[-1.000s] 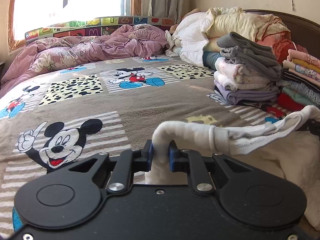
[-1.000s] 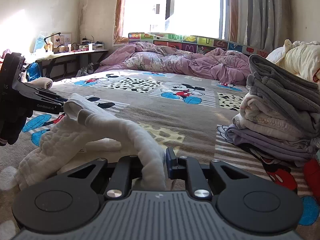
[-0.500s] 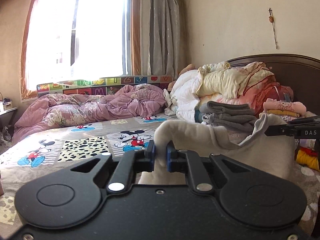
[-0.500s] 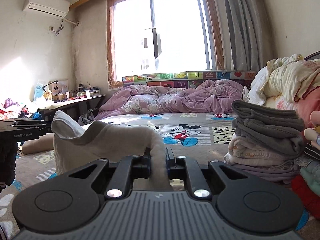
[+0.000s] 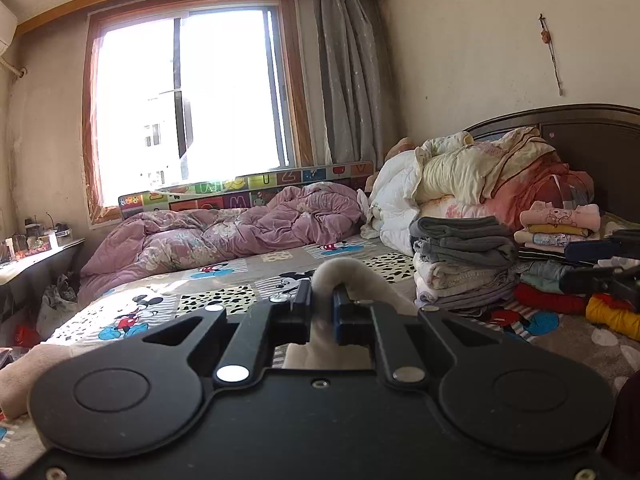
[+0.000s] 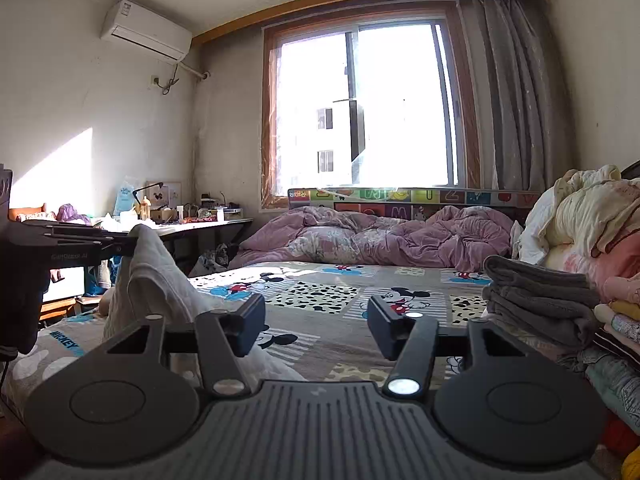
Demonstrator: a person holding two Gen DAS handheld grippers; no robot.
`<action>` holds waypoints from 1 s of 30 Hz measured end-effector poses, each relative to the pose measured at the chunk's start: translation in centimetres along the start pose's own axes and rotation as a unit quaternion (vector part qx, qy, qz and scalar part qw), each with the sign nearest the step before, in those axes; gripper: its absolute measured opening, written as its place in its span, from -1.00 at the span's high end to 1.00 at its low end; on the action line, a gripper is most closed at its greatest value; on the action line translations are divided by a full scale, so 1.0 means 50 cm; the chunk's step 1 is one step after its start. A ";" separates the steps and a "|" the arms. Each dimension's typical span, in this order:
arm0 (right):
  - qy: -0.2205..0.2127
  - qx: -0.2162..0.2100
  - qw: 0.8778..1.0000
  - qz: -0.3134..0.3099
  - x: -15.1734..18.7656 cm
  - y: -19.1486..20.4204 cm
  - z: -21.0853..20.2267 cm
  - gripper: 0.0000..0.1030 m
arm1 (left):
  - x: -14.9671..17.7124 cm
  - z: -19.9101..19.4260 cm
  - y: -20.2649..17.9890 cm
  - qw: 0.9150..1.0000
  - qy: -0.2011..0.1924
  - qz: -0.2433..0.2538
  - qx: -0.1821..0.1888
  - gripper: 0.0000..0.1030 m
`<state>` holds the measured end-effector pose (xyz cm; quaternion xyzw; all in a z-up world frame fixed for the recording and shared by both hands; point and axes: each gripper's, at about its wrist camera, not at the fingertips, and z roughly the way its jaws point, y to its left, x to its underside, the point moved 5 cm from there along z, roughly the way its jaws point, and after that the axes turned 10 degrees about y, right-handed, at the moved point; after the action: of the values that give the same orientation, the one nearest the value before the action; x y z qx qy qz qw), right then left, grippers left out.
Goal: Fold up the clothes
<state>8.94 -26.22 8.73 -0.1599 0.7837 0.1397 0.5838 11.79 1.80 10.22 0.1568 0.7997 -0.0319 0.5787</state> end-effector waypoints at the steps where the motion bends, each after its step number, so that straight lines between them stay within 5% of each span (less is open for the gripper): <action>1: 0.006 -0.006 1.000 -0.014 0.019 0.024 -0.005 -0.62 | -0.001 -0.005 -0.003 1.000 0.001 0.000 0.001 0.85; 6: 0.050 -0.024 0.993 -0.108 0.107 0.164 0.013 -0.60 | -0.027 -0.047 -0.038 1.000 -0.007 0.009 0.008 0.85; 10: 0.067 0.008 0.981 -0.181 0.160 0.237 0.044 -0.51 | -0.045 -0.077 -0.066 1.000 -0.017 0.017 0.018 0.85; 12: 0.071 0.033 0.977 -0.197 0.177 0.248 0.053 0.09 | -0.050 -0.094 -0.073 0.999 -0.024 0.022 0.018 0.85; 13: 0.071 0.036 0.979 -0.189 0.172 0.238 0.049 0.62 | -0.051 -0.100 -0.073 0.999 -0.025 0.023 0.018 0.85; 14: 0.066 0.037 0.982 -0.174 0.161 0.220 0.040 0.80 | -0.052 -0.107 -0.071 0.999 -0.027 0.024 0.017 0.85; 26: -0.073 0.069 0.989 -0.107 -0.076 0.084 -0.194 0.84 | -0.087 -0.268 -0.030 0.997 -0.066 0.014 0.047 0.84; 30: -0.077 0.050 0.989 -0.118 -0.108 0.074 -0.227 0.84 | -0.077 -0.276 -0.020 0.997 -0.057 0.004 0.056 0.84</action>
<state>-1.05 -27.00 17.20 -0.2107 0.7177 0.0422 0.6624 -0.02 3.24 18.23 0.1901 0.7614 -0.0830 0.6142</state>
